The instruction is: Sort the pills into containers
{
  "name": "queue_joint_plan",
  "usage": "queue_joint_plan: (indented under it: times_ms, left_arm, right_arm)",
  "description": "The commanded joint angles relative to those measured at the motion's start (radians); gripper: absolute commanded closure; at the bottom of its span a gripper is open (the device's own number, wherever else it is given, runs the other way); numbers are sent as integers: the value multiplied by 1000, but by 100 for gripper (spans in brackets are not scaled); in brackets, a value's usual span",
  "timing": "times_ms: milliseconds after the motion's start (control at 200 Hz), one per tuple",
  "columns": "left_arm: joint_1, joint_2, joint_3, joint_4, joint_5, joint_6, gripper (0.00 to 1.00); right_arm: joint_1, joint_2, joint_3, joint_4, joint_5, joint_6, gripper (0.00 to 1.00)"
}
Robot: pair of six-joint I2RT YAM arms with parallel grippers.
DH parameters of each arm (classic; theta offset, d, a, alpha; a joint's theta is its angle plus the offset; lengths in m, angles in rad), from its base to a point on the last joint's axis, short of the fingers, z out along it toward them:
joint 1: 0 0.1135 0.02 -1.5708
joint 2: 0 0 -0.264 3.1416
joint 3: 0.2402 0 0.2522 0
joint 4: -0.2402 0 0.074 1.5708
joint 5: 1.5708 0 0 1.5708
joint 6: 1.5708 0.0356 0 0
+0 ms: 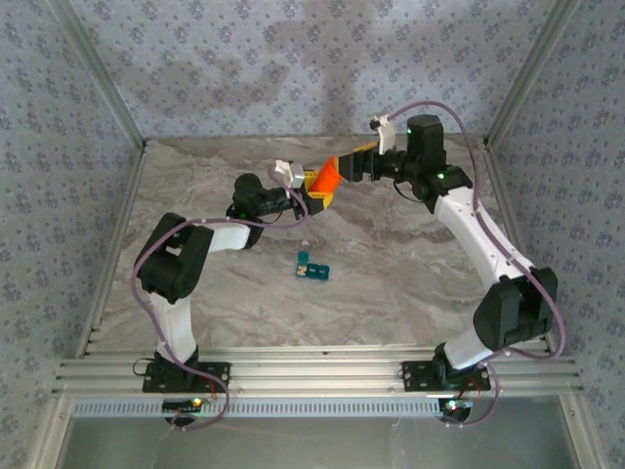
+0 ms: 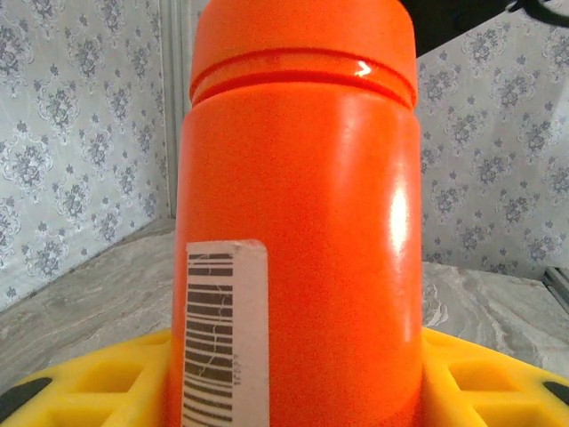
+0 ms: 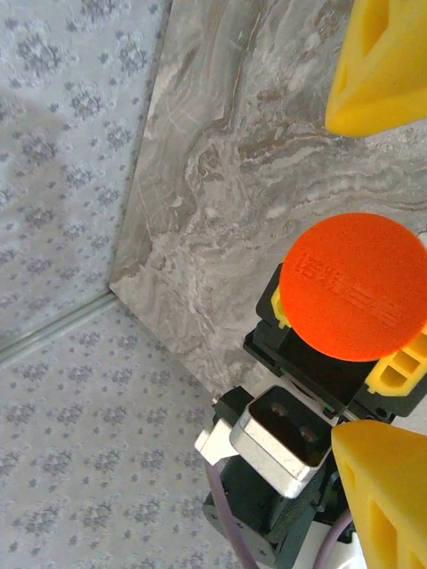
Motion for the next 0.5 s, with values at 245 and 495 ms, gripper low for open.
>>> queue_joint_plan:
  times_ms: [245,495]
  left_arm:
    - [8,-17,15,71,8,-25,100]
    - [9,-17,14,82,9,-32,100]
  right_arm:
    - [35,86,96,-91,-46,-83,24]
    - [38,108,94,-106,-36,-76,45]
